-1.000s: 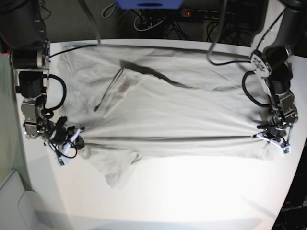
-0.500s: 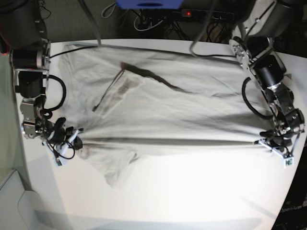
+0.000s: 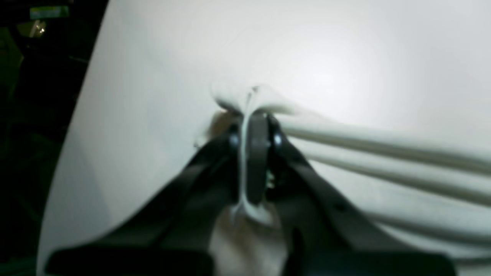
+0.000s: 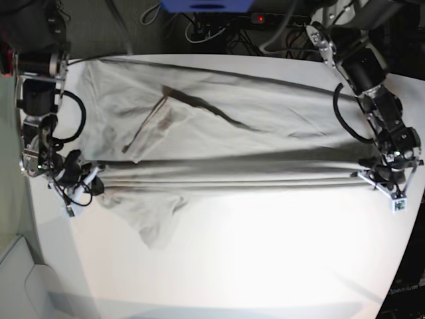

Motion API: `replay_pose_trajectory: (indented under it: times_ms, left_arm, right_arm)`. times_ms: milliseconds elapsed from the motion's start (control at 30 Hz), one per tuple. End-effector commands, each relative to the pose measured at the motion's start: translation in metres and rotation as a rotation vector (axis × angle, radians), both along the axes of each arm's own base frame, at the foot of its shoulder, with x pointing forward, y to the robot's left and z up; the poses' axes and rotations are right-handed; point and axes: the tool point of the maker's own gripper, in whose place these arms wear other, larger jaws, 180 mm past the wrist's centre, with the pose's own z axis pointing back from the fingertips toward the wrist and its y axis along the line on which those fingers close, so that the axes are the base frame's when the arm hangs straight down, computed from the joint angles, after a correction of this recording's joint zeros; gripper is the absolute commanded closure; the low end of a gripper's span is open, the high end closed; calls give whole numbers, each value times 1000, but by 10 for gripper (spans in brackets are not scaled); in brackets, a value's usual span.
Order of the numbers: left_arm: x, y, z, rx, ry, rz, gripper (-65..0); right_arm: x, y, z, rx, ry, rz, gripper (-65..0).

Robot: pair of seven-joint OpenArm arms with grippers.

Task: Layout the t-shirt on the table in an organized manner, then fold the t-shirt properly
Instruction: 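Lift the grasped edge with both grippers and fold it over the shirt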

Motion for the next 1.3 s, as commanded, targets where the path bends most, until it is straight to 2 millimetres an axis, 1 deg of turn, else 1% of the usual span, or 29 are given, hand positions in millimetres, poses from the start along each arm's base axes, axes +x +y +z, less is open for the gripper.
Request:
replay_pose_trajectory:
  times_ms: [0, 100, 267, 367, 433, 533, 633, 700, 833, 900, 1000, 1100, 1267]
  left_arm:
    - [7, 19, 29, 69, -68, 27, -4]
    - [4, 20, 35, 87, -79, 27, -4]
    - [1, 20, 34, 91, -76, 27, -4]
    - [1, 20, 32, 87, -72, 26, -4]
    - [1, 20, 32, 87, -72, 26, -4]
    - [1, 20, 32, 89, -73, 27, -4]
    - [-4, 20, 27, 90, -59, 26, -4]
    - [-5, 20, 27, 90, -57, 26, -4]
    - [-10, 14, 20, 43, -67, 9, -4]
    - [-15, 15, 20, 27, -78, 6, -4]
    - [-19, 13, 14, 12, -75, 1, -4]
    - [-21, 13, 11, 8, -71, 2, -4]
    - [-21, 13, 11, 8, -71, 2, -4]
  right_arm:
    - [8, -12, 21, -51, -52, 7, -2]
    - [-7, -3, 38, -128, -93, 67, -2]
    - [-22, 13, 64, -200, -166, 134, -2]
    - [-30, 13, 84, -241, -214, 139, -2]
    - [-35, 19, 96, -260, -240, 147, -2]
    - [-49, 27, 117, -303, -291, 168, -2]
    - [-66, 37, 127, -333, -314, 200, -2]
    - [-77, 44, 127, -338, -316, 221, -2]
    - [-96, 54, 116, -312, -288, 232, -2]
    - [-102, 53, 109, -312, -263, 234, -2]
    - [-113, 56, 101, -303, -241, 242, -2]
    - [-118, 57, 96, -298, -224, 246, -2]
    - [-118, 57, 94, -296, -218, 245, -2]
